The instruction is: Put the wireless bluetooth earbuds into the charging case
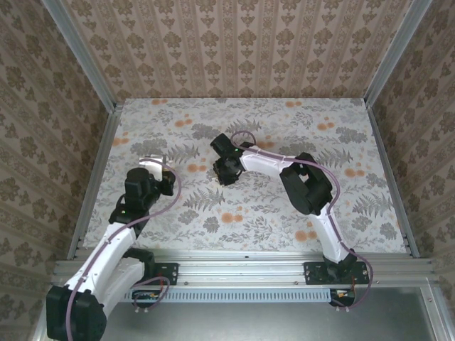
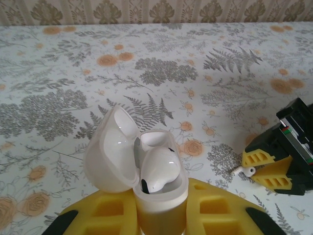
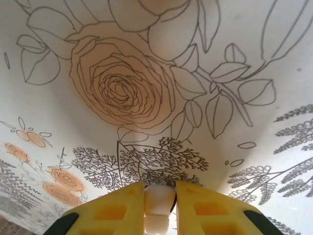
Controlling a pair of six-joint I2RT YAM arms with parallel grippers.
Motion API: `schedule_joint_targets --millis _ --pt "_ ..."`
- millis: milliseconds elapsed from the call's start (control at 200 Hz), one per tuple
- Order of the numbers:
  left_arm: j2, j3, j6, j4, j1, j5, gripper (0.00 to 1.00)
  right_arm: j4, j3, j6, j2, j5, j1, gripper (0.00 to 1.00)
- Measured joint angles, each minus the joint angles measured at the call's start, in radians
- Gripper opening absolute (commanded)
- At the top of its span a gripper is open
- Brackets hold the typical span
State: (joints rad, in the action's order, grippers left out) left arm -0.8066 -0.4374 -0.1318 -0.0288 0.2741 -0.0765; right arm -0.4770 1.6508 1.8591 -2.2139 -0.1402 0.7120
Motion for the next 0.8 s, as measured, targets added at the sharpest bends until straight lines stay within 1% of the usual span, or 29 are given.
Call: schedule_joint_targets --millis 175,320,445,535,630,800 --pt "-0.067 0.000 -0.006 -0.009 -0.009 -0.076 0.18 0.126 -0.204 -0.109 0.122 0.042 0.003 0.22" --pt "-0.129 -0.002 -0.012 -0.024 -0.014 -0.177 0.18 0.201 -0.349 -0.243 0.257 0.097 0.005 0.22" --pt "-0.149 -0.010 0.002 -0.032 -0.012 -0.271 0.18 0.282 -0.447 -0.373 0.383 0.137 0.005 0.22" --pt "-0.150 -0.011 0.053 -0.051 0.003 -0.335 0.19 0.337 -0.496 -0.472 0.451 0.153 0.005 0.22" --pt "-0.153 -0.011 0.127 -0.082 0.046 -0.388 0.18 0.393 -0.546 -0.583 0.507 0.162 0.005 0.23" --pt "-0.210 -0.011 0.235 -0.138 0.122 -0.430 0.18 0.447 -0.630 -0.756 0.597 0.176 0.005 0.23"
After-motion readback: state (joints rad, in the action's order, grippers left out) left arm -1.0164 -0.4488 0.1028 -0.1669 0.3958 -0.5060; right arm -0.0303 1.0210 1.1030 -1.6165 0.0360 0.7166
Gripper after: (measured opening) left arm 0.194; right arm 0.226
